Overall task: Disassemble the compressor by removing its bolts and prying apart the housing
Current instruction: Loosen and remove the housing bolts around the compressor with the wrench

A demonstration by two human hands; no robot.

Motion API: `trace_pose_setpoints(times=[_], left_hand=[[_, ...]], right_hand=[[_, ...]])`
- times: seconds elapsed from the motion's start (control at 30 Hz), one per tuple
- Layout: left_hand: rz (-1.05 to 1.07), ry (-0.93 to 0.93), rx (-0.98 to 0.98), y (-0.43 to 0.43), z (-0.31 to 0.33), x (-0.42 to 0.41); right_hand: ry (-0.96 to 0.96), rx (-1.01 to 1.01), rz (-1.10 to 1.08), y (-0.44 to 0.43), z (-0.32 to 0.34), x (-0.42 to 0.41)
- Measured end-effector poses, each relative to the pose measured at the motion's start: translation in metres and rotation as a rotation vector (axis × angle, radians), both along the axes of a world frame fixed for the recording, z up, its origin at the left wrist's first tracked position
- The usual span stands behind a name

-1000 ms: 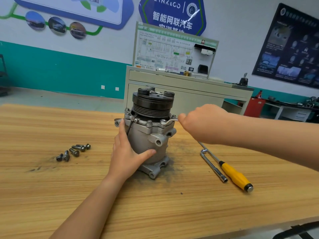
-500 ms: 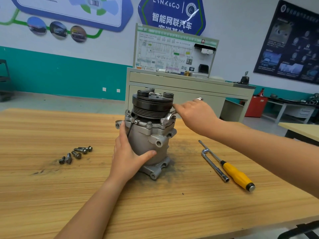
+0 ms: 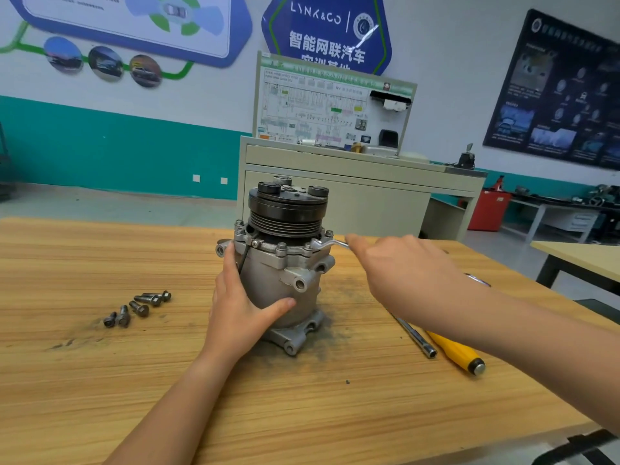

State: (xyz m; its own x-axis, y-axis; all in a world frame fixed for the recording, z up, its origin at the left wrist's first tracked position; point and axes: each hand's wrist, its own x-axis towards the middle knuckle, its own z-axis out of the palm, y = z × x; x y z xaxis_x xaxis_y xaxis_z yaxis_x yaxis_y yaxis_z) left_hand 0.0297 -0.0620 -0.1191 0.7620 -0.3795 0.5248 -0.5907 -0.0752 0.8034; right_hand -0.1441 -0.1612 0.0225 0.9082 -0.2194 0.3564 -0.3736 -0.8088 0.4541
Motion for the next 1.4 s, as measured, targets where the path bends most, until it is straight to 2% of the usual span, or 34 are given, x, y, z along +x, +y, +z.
trace_pose_setpoints(times=[0.23,0.63,0.9,1.23,1.4], left_hand=[[-0.001,-0.001,-0.007,0.000,-0.002,0.000],[-0.007,0.003,-0.010,0.001,-0.002,0.001],[0.001,0.000,0.001,0.000,-0.001,0.001],[-0.003,0.013,-0.006,-0.001,-0.002,0.001],[-0.004,0.012,-0.001,0.000,-0.002,0.001]], right_hand=[[0.091,-0.091,0.016,0.015,0.010,0.006],[0.221,-0.021,-0.012,0.034,0.025,0.021],[0.340,-0.087,-0.069,0.058,0.014,0.036],[0.310,-0.080,-0.064,0.047,0.016,0.020],[0.365,-0.216,-0.059,0.040,0.018,0.018]])
